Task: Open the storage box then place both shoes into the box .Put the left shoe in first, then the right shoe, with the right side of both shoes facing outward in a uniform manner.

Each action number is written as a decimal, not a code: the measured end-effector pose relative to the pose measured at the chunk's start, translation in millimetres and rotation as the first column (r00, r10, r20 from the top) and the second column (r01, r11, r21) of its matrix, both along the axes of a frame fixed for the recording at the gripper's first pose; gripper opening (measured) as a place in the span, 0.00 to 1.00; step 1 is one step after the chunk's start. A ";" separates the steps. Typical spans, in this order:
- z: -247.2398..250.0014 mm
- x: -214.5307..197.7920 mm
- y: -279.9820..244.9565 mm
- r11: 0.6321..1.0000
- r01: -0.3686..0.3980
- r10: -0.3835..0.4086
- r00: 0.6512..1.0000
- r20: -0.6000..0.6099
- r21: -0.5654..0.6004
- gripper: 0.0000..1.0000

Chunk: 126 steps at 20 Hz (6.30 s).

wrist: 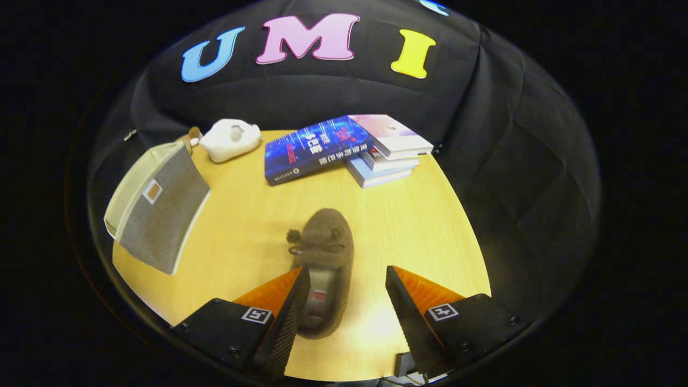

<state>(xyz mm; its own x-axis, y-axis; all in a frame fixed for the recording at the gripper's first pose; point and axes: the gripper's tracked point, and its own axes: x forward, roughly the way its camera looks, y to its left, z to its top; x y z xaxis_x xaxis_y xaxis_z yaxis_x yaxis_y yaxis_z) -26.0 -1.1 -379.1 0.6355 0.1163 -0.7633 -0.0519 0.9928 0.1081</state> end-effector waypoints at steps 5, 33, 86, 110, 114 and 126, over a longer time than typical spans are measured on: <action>-44.7 9.0 3.7 0.999 -0.033 0.030 0.997 -0.067 -0.043 0.84; 57.0 59.9 56.9 0.990 0.033 -0.041 0.998 0.057 0.134 0.07; 180.0 85.9 356.8 0.980 -0.069 0.042 0.989 0.144 0.184 0.99; 275.6 57.6 38.4 0.984 0.095 -0.164 0.810 0.563 0.150 0.98; 266.7 53.4 0.5 0.982 0.149 -0.189 0.798 0.573 0.117 0.98; 236.5 25.3 -61.8 0.956 0.279 -0.283 0.791 0.542 0.092 0.98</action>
<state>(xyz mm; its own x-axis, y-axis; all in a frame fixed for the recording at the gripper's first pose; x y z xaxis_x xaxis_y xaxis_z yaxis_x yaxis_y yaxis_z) -0.7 -62.9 -142.5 0.9508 -0.1286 -0.2820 0.1770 0.9722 0.1534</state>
